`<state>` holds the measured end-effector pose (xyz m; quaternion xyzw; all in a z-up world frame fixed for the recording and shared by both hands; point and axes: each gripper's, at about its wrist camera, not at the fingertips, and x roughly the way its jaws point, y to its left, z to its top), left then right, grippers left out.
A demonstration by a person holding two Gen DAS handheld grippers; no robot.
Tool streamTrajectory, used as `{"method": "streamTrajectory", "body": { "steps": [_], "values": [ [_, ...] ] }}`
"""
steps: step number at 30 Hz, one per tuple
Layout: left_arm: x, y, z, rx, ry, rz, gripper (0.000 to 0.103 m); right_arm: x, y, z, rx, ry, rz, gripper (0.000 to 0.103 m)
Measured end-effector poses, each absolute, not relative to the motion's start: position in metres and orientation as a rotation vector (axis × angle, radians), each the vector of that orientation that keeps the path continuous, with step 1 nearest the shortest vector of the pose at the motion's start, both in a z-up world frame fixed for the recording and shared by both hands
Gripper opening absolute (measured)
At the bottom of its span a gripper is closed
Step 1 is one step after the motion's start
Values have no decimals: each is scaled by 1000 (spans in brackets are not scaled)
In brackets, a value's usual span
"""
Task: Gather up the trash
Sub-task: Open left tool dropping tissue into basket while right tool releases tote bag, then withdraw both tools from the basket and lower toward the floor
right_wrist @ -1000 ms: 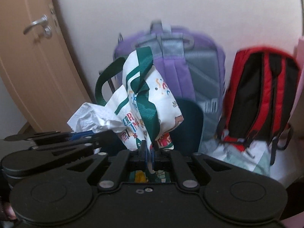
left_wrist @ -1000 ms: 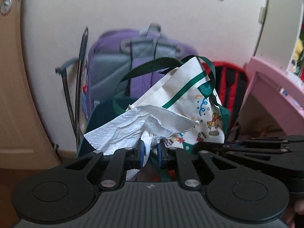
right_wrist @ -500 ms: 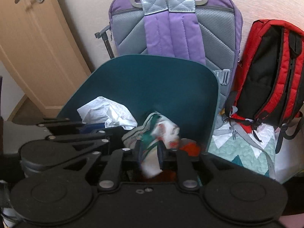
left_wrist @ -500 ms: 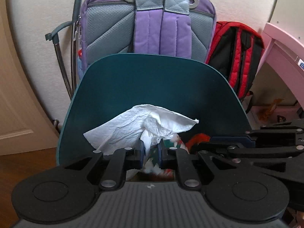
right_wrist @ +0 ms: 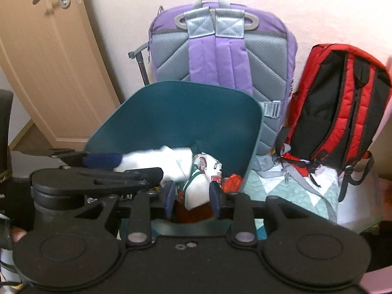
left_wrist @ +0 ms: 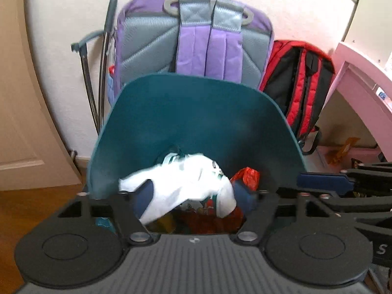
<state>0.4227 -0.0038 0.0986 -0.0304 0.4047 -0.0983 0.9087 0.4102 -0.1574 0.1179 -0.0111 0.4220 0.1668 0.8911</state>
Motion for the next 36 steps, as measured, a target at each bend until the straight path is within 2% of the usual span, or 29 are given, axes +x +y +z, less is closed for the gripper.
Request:
{"method": "streamTrajectory", "body": {
  "steps": [2, 17, 21, 23, 29, 36],
  "values": [
    [415, -4, 105, -68, 830, -207, 73, 400, -162, 124, -24, 865, 345, 38],
    [311, 1, 159, -39, 754, -226, 74, 301, -174, 169, -35, 780, 393, 47],
    [280, 4, 168, -16, 729, -241, 81, 272, -173, 176, -43, 768, 418, 48],
    [265, 5, 171, -7, 723, -250, 81, 259, -171, 177, -50, 763, 432, 48],
    [225, 13, 162, 19, 726, -277, 83, 230, -166, 167, -43, 774, 485, 49],
    [204, 31, 121, 12, 779, -305, 84, 213, -157, 128, -38, 830, 545, 50]
  ]
}}
